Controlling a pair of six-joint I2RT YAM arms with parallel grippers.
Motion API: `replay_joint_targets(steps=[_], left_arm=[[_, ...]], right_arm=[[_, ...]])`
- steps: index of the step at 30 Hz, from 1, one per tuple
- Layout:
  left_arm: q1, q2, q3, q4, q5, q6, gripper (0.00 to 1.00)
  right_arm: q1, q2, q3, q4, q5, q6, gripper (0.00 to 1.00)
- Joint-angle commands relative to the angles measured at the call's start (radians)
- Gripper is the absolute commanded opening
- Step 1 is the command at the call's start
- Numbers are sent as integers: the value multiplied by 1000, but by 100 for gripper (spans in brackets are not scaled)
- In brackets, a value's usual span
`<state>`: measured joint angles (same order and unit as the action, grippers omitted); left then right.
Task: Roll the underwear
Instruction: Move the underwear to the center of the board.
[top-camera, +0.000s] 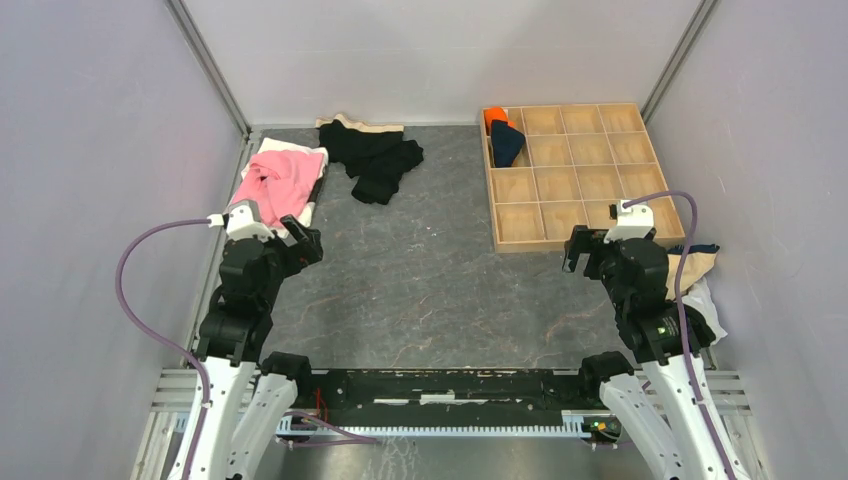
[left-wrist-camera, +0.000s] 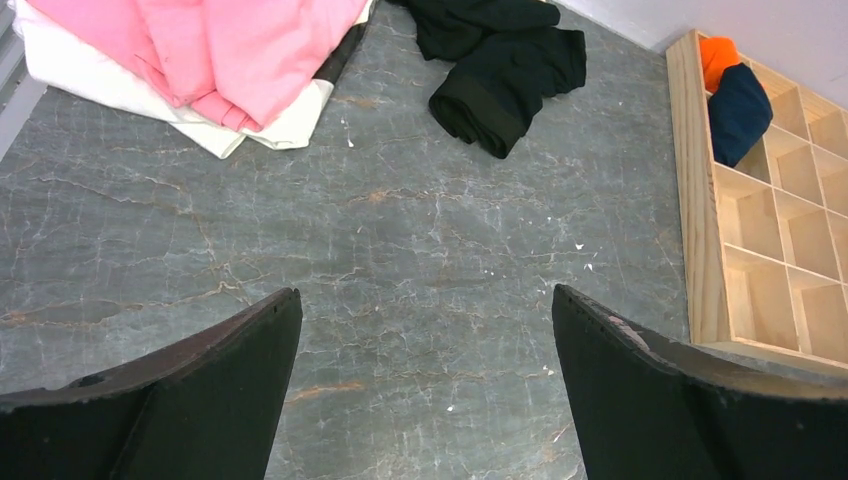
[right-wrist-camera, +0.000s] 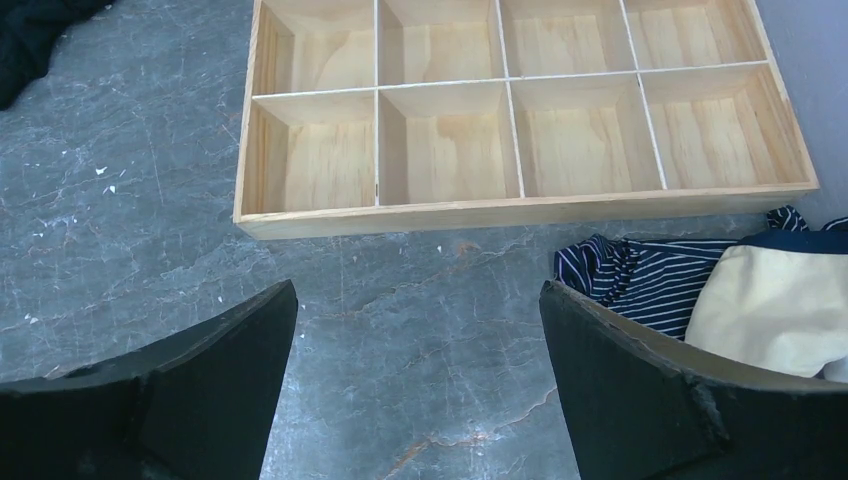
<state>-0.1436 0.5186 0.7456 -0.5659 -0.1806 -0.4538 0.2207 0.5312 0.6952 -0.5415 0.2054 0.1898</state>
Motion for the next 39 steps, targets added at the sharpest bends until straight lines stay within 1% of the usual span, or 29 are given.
replay_joint_targets(steps=[1,5,10,12,15,19,23,27,30,32,35,39], left_arm=[[1,-4,7,36,-1,-6,100],[1,-11,0,45,1,-8,100],[2,-5,0,46,-1,-8,100],[2,-1,-1,46,0,-8,100],[2,3,-1,43,0,-8,100],[2,9,0,41,-3,-8,100],[2,9,-2,42,0,-8,100],[2,10,0,39,-7,-9,100],[2,10,-3,40,-3,-9,100],[2,14,-2,40,4,-8,100],[1,22,-3,44,18,-7,100],[-2,26,-3,47,30,-5,100]], right_arm=[[0,9,-6,22,2,11,98],[-1,12,-13,25,-31,11,98],[1,13,-11,21,-20,1,98],[1,12,-14,15,32,25,98],[0,27,-20,-11,154,113,98],[-1,102,-33,-51,233,201,98],[-1,194,-62,-49,233,235,98],[-11,293,-81,-48,339,318,98],[-45,341,-79,-28,387,374,98],[-63,364,-82,10,446,398,98],[-102,442,-53,29,520,428,98],[-146,553,-25,61,541,437,97]])
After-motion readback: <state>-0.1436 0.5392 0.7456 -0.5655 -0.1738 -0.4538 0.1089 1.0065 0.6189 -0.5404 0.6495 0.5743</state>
